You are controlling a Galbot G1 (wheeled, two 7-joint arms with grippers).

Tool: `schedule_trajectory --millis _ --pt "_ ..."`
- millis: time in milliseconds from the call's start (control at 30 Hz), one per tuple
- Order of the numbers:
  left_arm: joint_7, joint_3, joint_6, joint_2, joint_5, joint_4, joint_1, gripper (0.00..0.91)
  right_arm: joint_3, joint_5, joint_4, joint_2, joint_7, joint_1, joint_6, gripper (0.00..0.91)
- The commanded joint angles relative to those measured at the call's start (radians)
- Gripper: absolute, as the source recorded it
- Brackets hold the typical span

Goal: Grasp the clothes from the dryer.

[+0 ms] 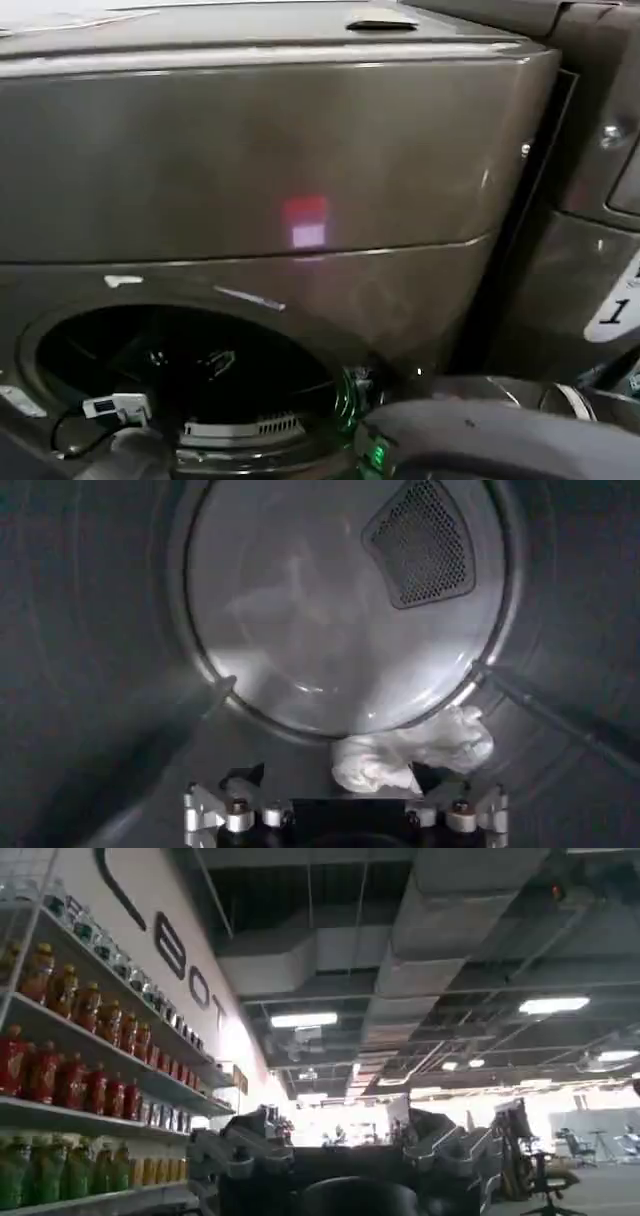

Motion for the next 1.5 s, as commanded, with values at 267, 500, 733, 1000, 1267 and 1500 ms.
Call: schedule_trajectory --millis 267,500,733,1000,1267,1500 --pt "0.000 0.001 0.049 -0.004 0.002 -0.001 0.004 0.907 -0.010 -0.043 -0.003 0.000 -0.005 0.001 0.028 0.907" --pt "-0.003 0.035 0.049 -0.008 0.076 0.021 -0.048 0.907 -0.012 -0.042 -0.002 0.000 -0.012 0.001 0.030 0.907" --pt "-0.006 0.045 0.042 0.004 0.048 0.164 -0.225 0.907 -0.010 -0.042 0.003 -0.001 -0.014 -0.001 0.033 0.907" --pt "-0.014 0.090 -0.024 -0.025 0.055 0.406 -0.407 0.907 -0.021 -0.042 0.018 -0.004 -0.020 0.007 0.032 0.907" --pt "0.013 0.084 -0.144 -0.036 0.075 0.662 -0.621 0.907 -0.025 -0.040 0.022 0.002 -0.021 0.008 0.033 0.907" --pt "0.012 0.094 -0.258 -0.058 0.191 0.909 -0.743 0.907 -0.032 -0.039 0.027 -0.003 -0.022 0.011 0.031 0.907"
